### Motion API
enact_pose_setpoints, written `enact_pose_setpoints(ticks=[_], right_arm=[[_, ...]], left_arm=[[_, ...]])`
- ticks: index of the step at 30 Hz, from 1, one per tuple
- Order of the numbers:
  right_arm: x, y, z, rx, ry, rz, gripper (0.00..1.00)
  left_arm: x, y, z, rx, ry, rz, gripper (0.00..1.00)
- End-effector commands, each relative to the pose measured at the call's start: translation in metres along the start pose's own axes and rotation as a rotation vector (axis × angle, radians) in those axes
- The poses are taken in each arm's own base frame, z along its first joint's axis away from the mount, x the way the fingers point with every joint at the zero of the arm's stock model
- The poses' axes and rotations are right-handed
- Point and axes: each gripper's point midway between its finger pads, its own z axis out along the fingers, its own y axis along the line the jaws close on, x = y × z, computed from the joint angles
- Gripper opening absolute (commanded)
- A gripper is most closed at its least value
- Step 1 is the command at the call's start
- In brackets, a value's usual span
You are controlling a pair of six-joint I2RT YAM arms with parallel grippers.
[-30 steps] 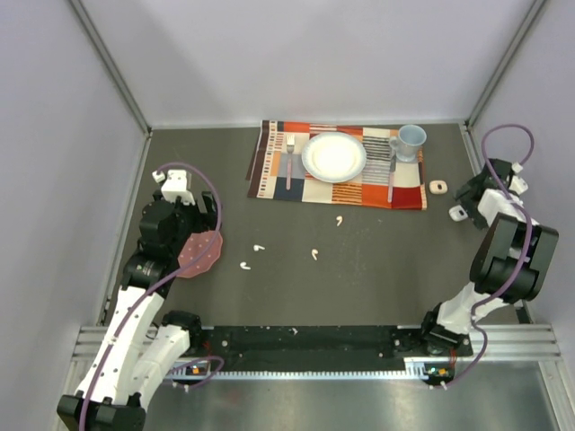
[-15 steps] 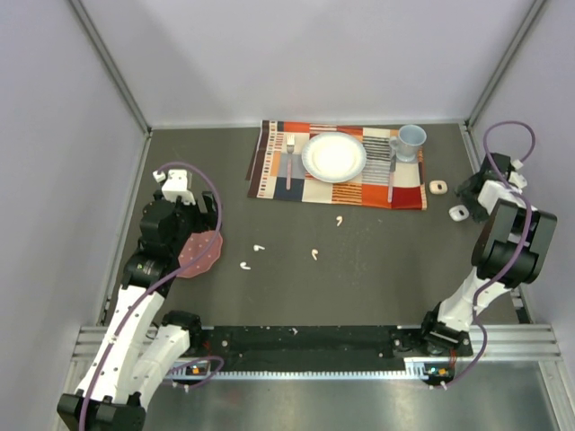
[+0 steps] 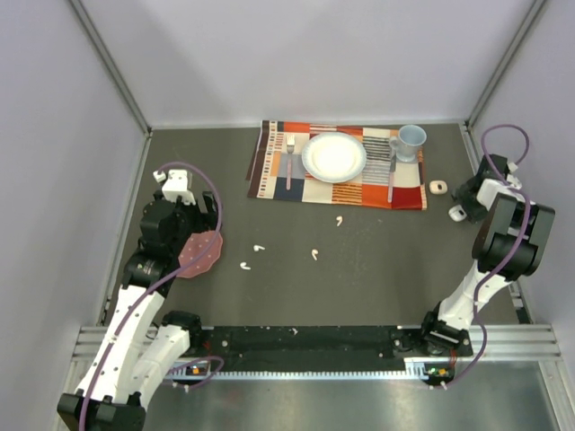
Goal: Insert the wireless bluetooth earbuds into the charging case
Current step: Pick up the charging case from the corner of the board.
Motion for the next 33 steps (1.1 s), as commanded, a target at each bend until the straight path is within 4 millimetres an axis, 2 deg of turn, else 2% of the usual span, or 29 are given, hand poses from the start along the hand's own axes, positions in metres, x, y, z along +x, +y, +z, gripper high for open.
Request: enact_pose_setpoints(ticks=[1, 3, 5, 7, 12, 18, 20, 21, 25, 33], right_arm=[[-0.004, 0.000, 0.001, 0.000, -0.005, 0.006, 0.63], [-0.002, -0.002, 0.001, 0.006, -0.006, 0.011, 0.63], [0.000, -0.002, 0.001, 0.004, -0.003, 0.007, 0.53], [0.001, -0.003, 0.001, 0.005, -0.002, 0.003, 0.51], [0.005, -0.004, -0.006, -0.016, -0.015, 0.023, 0.51], [0.017, 0.002, -0.016, -0.053, -0.014, -0.018, 0.51], [0.020, 0.002, -0.018, -0.057, -0.016, -0.022, 0.54], [0.022, 0.002, -0.018, -0.058, -0.013, -0.025, 0.57], [0.024, 0.005, -0.014, -0.067, -0.005, -0.043, 0.60], [0.019, -0.001, -0.010, -0.022, -0.021, -0.093, 0.59]], left_arm=[[-0.004, -0.003, 0.001, 0.015, -0.011, 0.003, 0.89], [-0.004, -0.003, 0.001, 0.015, -0.013, 0.003, 0.89], [-0.004, -0.003, 0.001, 0.015, -0.014, 0.003, 0.89], [-0.004, -0.003, 0.000, 0.015, -0.013, 0.003, 0.89], [-0.007, 0.005, -0.002, -0.034, -0.024, -0.001, 0.94], [-0.005, 0.001, -0.002, -0.006, -0.017, 0.000, 0.95], [-0.005, -0.001, -0.001, 0.003, -0.014, 0.000, 0.95], [-0.004, -0.001, -0.001, 0.004, -0.009, -0.001, 0.95], [-0.004, -0.003, -0.001, 0.010, -0.010, -0.001, 0.95], [-0.002, -0.003, 0.001, 0.012, -0.001, 0.002, 0.95]])
